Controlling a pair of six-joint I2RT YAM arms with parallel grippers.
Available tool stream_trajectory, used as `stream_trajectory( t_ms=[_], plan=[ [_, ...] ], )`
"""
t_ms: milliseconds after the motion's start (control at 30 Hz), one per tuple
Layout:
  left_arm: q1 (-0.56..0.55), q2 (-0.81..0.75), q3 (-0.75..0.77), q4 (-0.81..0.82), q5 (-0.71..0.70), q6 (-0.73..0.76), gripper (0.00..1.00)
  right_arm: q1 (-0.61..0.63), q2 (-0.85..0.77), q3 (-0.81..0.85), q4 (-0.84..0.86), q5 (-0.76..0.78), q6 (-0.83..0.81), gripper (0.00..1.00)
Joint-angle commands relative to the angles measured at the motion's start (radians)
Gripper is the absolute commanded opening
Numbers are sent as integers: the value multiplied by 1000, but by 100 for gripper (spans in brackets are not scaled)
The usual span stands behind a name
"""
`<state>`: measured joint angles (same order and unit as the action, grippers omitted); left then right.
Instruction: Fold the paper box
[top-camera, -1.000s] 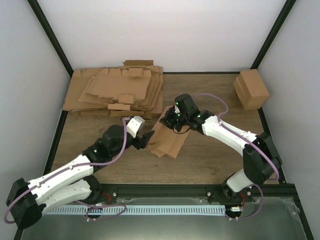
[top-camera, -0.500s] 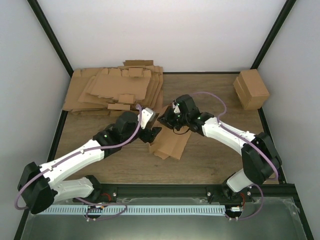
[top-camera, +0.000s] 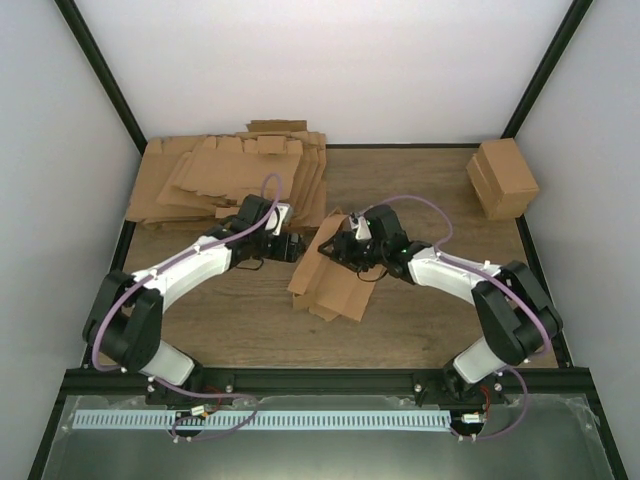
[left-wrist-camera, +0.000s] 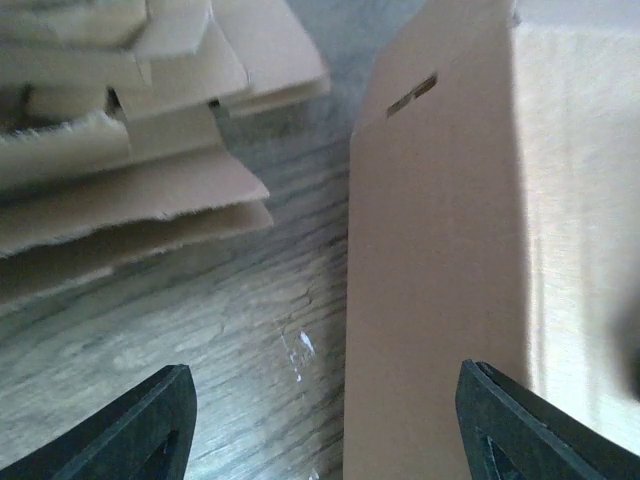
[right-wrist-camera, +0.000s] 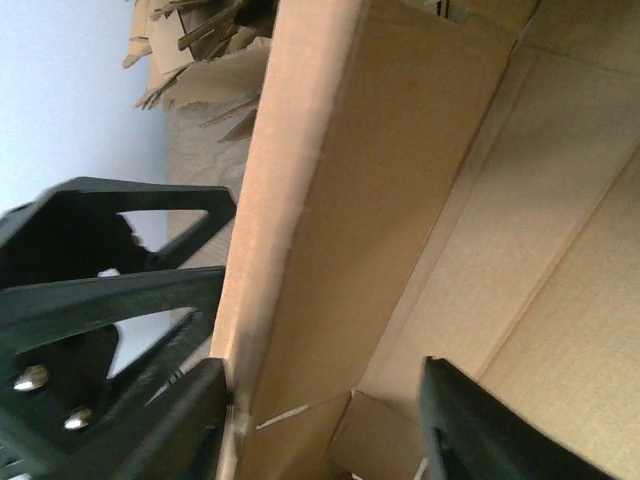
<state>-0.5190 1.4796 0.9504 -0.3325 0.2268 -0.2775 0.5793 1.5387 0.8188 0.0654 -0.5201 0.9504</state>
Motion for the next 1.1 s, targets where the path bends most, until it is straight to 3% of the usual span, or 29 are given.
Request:
stream_trajectory(
  t_ms=[0, 133, 400, 500, 600, 800, 900, 1067],
  plan=[
    [10, 51, 52, -59, 60, -30, 73, -7, -54, -26, 20, -3, -96, 60],
    [11, -3, 21, 23, 43, -41, 76, -9, -160, -110, 58, 41, -141, 74],
    [13, -12, 29, 14, 20, -43, 77, -30, -278, -175, -21, 115, -273, 74],
    [14, -23, 12, 37, 80, -56, 86, -35, -304, -190, -8, 80, -306, 77],
    [14, -23, -7, 59, 124, -80, 88, -35, -306, -190, -41, 132, -311, 76],
    [17, -68, -25, 20, -22, -102, 88, -61, -181, -202, -61, 150, -304, 52],
    [21, -146, -62, 27, -106, -131, 95, -71, -126, -236, -13, 127, -289, 42],
    [25, -216, -112, 75, -46, -120, 100, -75, -52, -260, 47, 99, -276, 23]
  ],
)
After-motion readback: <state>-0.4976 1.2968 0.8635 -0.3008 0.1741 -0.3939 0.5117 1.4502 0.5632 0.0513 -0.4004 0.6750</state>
